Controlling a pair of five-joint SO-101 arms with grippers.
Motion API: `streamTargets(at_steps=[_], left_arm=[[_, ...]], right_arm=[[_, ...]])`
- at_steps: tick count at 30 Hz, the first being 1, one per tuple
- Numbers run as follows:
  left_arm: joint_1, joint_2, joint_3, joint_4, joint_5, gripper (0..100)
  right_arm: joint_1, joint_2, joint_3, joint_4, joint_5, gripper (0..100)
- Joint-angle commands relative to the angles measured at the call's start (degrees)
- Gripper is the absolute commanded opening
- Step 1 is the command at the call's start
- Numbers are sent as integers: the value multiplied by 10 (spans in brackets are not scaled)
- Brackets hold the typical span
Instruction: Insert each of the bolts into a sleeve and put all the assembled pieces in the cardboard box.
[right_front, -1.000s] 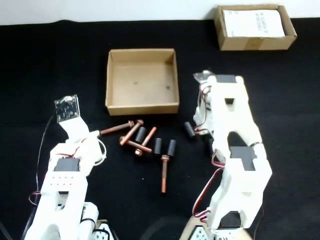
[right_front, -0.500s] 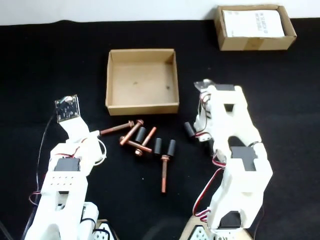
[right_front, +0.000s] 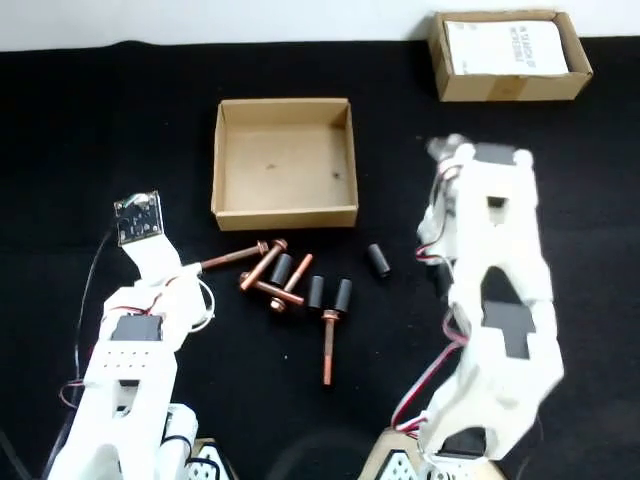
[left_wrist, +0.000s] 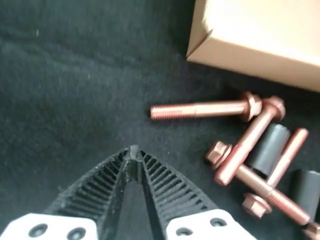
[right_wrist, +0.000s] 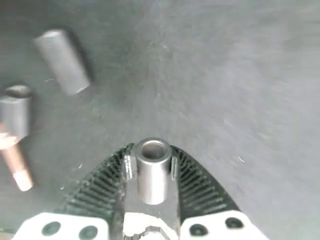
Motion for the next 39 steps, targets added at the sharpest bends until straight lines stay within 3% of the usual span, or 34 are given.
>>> streamTargets(at_steps=[1,4,8,12,16,20,25,30,34,39], left_arm=[[8,74,-65,6,25,10],[11,185,-178,98,40,10],[23,339,-416,289,37,11],[76,459,-621,461,-29,10],[117,545,-755,556,-60,9],[131,601,-836,562,-117,8],[136,664,-873,561,-343,9],[132,720,-881,564,-472,10],[137,742,-882,561,-524,18],[148,750,-882,538,-527,125]], right_arm=[[1,-130,-62,58,-5,7],[7,-225,-29,58,-32,7],[12,-342,105,56,-33,7],[42,-438,254,-3,-33,7],[103,-509,380,-87,-30,7],[170,-550,474,-164,-17,7],[223,-574,557,-240,-10,7],[243,-576,595,-283,-9,7],[242,-576,614,-312,-9,7],[239,-572,625,-335,-11,7]])
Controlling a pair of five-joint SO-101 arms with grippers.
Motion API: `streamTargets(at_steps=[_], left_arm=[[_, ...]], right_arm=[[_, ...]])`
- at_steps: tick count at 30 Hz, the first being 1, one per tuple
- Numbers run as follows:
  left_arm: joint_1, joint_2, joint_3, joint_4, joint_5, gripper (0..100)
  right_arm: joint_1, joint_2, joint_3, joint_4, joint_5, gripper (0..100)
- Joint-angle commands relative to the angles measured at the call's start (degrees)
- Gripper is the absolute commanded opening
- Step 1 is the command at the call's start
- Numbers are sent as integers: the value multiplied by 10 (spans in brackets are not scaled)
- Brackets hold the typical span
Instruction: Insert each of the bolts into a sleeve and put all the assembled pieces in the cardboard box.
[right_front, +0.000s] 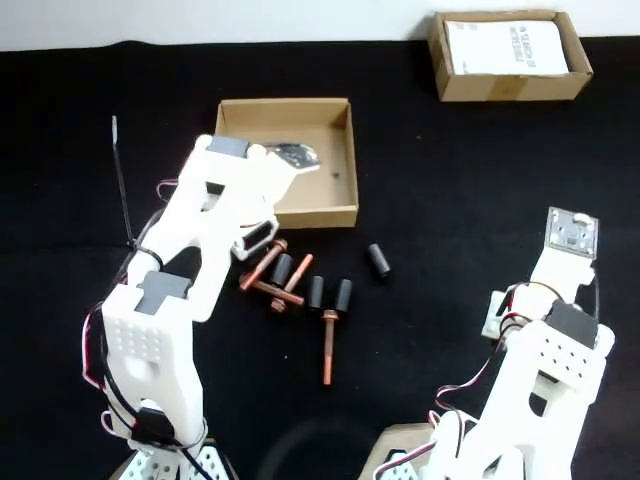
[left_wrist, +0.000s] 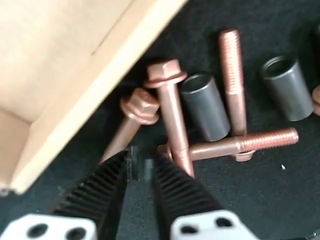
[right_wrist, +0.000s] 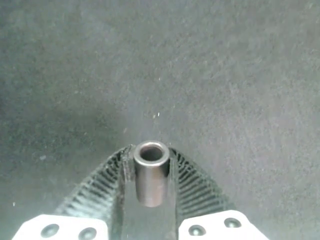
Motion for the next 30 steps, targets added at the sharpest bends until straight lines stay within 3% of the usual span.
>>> streamTargets(at_steps=[1,15,17,20,26,30], left_arm=[[14,-3,-22,-23,-5,130],[0,60,-37,-71,-69,127],[-6,87,-50,-70,-69,87],[-12,113,-95,-33,-69,4],[-11,157,-160,20,-69,8],[5,154,-205,99,-68,8]], right_arm=[[1,-14,0,-16,2,7],[6,-13,0,-16,4,7],[6,-13,-2,-16,4,7],[6,-13,-3,-16,4,7],[6,-13,-4,-15,4,7],[6,-13,-6,-13,1,7]])
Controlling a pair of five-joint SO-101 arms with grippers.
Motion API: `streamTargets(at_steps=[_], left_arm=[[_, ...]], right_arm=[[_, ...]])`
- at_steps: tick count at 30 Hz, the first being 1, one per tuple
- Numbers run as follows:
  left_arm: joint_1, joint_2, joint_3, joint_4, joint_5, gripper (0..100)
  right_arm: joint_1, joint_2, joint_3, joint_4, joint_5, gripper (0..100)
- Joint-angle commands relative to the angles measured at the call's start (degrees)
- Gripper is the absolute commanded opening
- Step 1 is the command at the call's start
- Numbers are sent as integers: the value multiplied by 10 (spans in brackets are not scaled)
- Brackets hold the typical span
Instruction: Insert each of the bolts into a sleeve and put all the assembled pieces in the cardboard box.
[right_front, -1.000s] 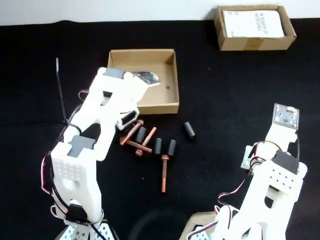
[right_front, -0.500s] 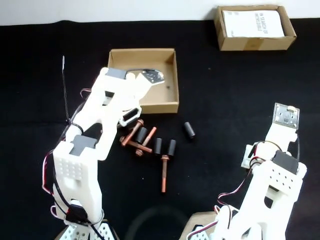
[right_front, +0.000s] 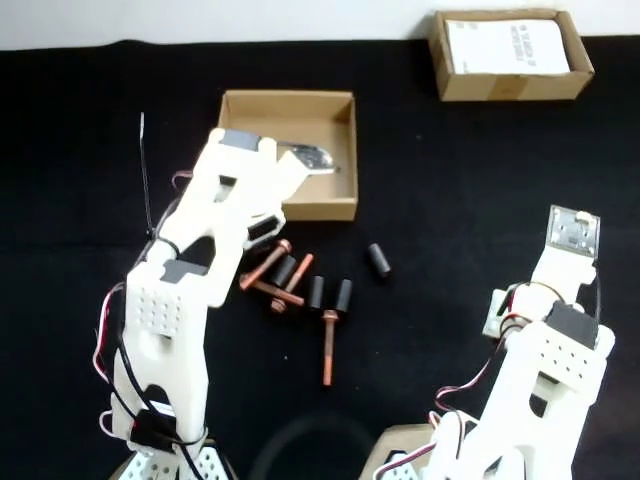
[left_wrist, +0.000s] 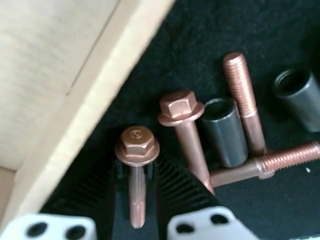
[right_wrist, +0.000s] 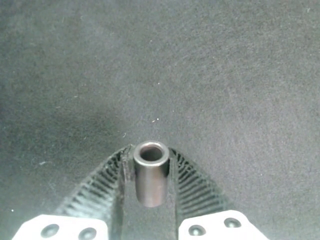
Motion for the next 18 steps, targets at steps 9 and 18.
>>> streamTargets(at_steps=[9,18], left_arm=[[79,-230,-94,105,129,8],[148,-523,-53,105,227,8]], right_arm=[[-40,-14,-162,102,-37,7],[-200,-22,-346,308,-33,7]])
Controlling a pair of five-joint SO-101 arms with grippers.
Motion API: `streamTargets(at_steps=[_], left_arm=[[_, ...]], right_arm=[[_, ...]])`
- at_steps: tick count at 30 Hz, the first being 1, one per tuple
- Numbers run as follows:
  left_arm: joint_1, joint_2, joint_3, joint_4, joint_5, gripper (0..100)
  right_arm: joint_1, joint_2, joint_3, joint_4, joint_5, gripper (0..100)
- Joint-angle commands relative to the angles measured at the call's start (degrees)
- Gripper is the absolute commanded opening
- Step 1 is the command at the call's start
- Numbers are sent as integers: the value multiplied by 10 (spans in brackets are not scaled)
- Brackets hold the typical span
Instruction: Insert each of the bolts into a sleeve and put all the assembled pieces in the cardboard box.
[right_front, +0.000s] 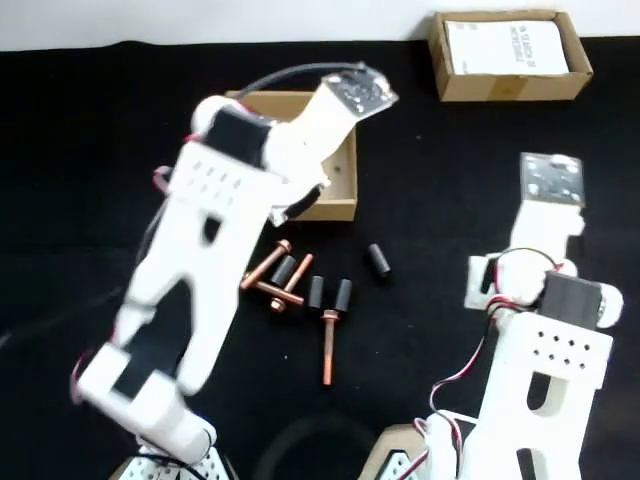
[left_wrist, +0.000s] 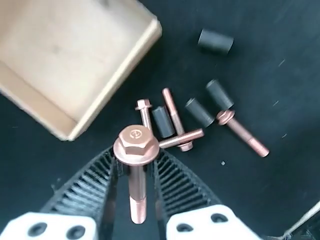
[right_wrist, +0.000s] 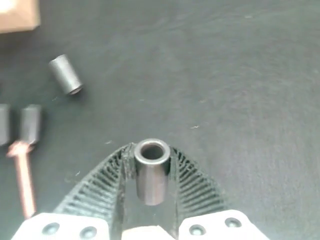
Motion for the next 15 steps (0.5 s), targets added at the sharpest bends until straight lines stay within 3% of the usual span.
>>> streamTargets(at_steps=[1,5,9,12,15], left_arm=[[12,-147,30,4,28,8],[9,-289,154,4,52,8],[10,-421,318,-10,86,8],[8,-504,444,-96,133,8],[10,-571,561,-242,198,8]], right_arm=[[-61,-29,-83,81,-2,7],[-126,-101,-89,124,-4,7],[-186,-190,-3,91,-5,7],[-204,-256,116,10,-5,7],[-221,-327,238,-115,-5,7]])
